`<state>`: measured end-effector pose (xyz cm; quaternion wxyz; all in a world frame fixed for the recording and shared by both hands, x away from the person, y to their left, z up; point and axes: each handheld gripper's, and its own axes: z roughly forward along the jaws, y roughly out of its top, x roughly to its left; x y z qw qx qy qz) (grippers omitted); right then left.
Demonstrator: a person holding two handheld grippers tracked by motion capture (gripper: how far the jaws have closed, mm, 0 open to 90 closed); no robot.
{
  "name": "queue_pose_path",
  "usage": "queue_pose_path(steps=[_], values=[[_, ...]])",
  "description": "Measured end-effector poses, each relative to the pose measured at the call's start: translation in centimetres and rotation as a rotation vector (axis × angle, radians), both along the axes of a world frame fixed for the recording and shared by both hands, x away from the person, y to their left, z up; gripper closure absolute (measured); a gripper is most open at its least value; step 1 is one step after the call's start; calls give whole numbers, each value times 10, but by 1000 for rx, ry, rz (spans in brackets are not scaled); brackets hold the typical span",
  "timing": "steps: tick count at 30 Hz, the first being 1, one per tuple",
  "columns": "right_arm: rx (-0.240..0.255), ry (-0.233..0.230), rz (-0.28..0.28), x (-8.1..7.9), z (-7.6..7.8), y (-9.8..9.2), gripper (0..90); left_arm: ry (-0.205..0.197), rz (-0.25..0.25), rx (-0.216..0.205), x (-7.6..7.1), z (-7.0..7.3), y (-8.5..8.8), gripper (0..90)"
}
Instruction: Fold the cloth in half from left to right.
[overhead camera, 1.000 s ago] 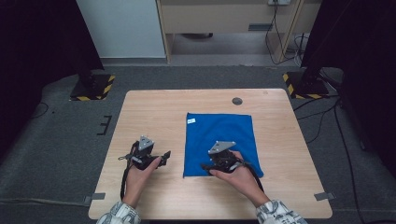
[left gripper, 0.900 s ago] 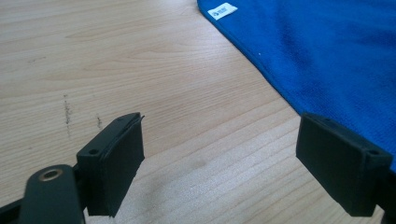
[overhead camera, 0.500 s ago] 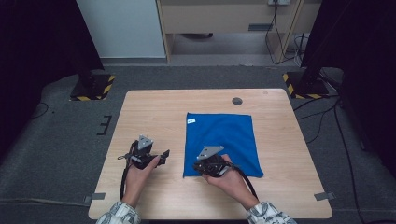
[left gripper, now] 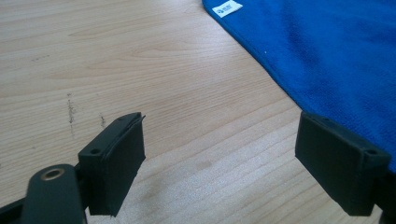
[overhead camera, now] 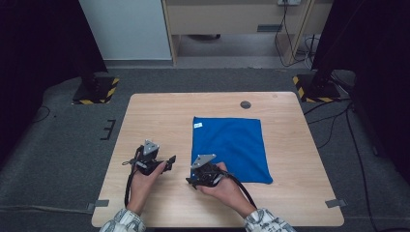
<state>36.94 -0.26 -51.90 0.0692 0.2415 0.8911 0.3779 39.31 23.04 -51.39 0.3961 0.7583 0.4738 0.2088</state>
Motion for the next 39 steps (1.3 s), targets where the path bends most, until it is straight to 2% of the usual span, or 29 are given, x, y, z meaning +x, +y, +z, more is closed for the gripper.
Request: queue_pose_path(steps=[2,6,12,14,18,20,23,25,27,32,36,37,39], values=[[-28,-15,10,0,-3,4,539,-1,-1,-2,0,0,0,152],[-40,-17,11,2,-6,6,502,1,-1,-4,0,0,-1,152],[-51,-42,11,2,-7,5,527,3,-3,1,0,-1,-1,153],[-50,-42,5,2,-7,3,584,4,-3,1,0,-1,-1,153],[-55,-48,4,6,-6,-2,783,2,-1,-1,0,0,-1,154],[-46,-39,-6,9,-7,-4,839,3,-1,-3,0,-1,-1,154],[-39,-20,-20,11,-6,-5,863,3,-5,-6,0,0,-1,160],[-39,-18,-21,12,-6,-5,867,5,-20,-7,0,0,-1,200],[-35,-16,-23,11,-5,-5,871,7,-29,-15,0,0,-2,200],[33,10,-40,9,0,-7,874,2,-35,-27,0,4,-2,193],[49,9,-31,4,3,-6,875,7,-56,-40,3,8,-3,170],[55,8,-27,3,4,-6,875,-2,-54,-32,4,12,-3,168],[63,9,-26,0,4,-5,875,-6,-59,-45,9,16,-4,168]])
